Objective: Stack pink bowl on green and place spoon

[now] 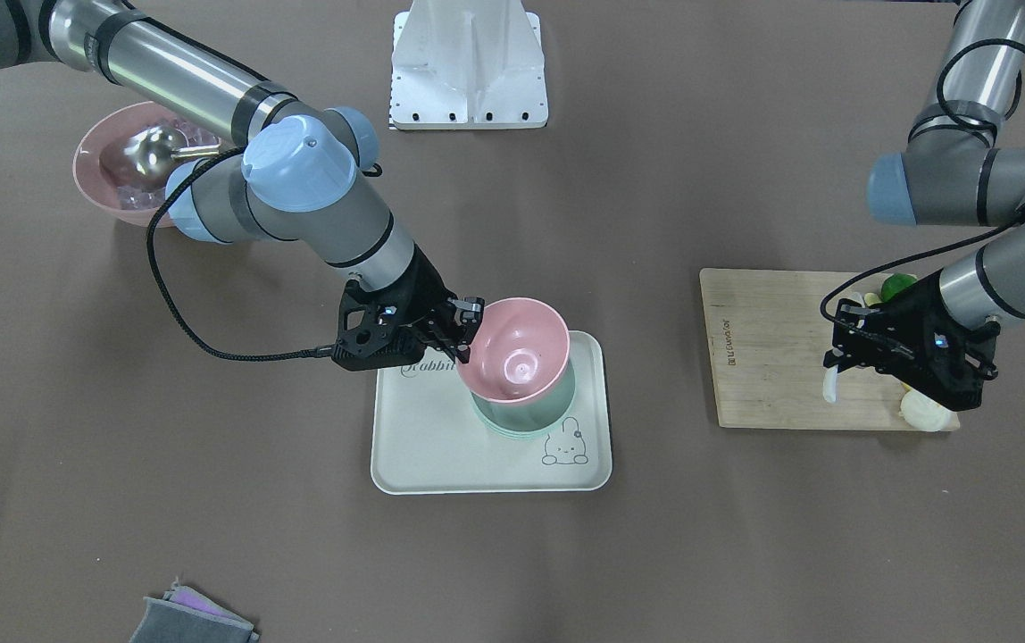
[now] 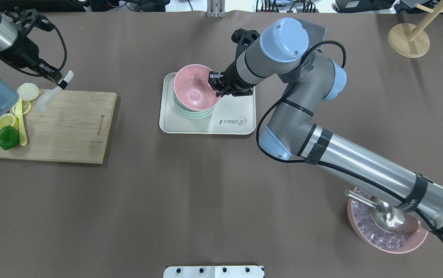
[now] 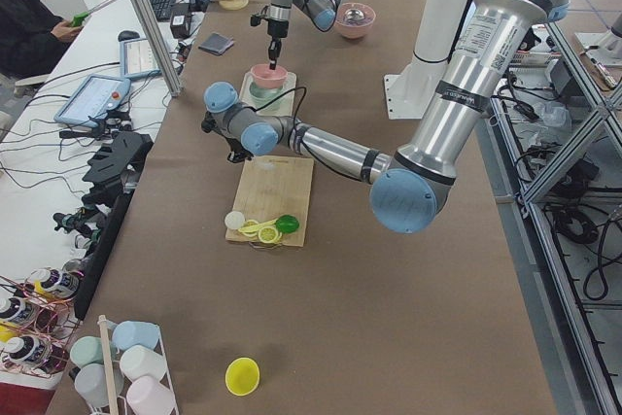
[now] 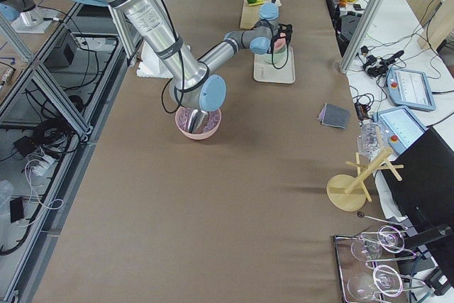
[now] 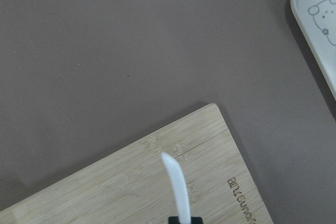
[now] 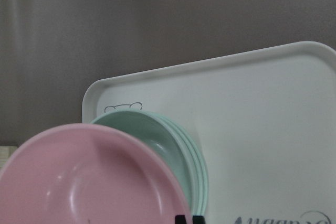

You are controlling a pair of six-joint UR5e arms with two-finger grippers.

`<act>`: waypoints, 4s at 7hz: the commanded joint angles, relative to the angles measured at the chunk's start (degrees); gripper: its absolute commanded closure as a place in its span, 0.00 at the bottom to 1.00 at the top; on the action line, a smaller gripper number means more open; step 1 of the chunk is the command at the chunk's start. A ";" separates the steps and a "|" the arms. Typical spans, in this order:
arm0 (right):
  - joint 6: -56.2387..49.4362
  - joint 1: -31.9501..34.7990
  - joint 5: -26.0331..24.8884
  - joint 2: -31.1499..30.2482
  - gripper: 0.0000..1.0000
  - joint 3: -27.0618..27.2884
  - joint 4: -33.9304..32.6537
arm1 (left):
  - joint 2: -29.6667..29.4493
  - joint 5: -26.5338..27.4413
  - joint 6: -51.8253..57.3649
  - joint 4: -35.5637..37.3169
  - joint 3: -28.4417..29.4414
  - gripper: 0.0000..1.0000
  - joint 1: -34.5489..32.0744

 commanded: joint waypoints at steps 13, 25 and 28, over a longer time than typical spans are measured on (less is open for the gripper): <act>-0.79 7.14 7.12 -3.06 0.00 3.15 -0.17 | -16.13 0.79 -35.34 -12.35 3.09 1.00 5.88; -12.70 22.51 19.88 -20.37 0.00 10.64 -1.14 | -7.43 21.18 -44.92 -23.29 -5.29 0.02 12.09; -42.70 30.08 18.93 -32.58 0.00 10.82 -9.28 | 5.41 12.17 -33.94 -15.27 -12.24 0.02 -3.00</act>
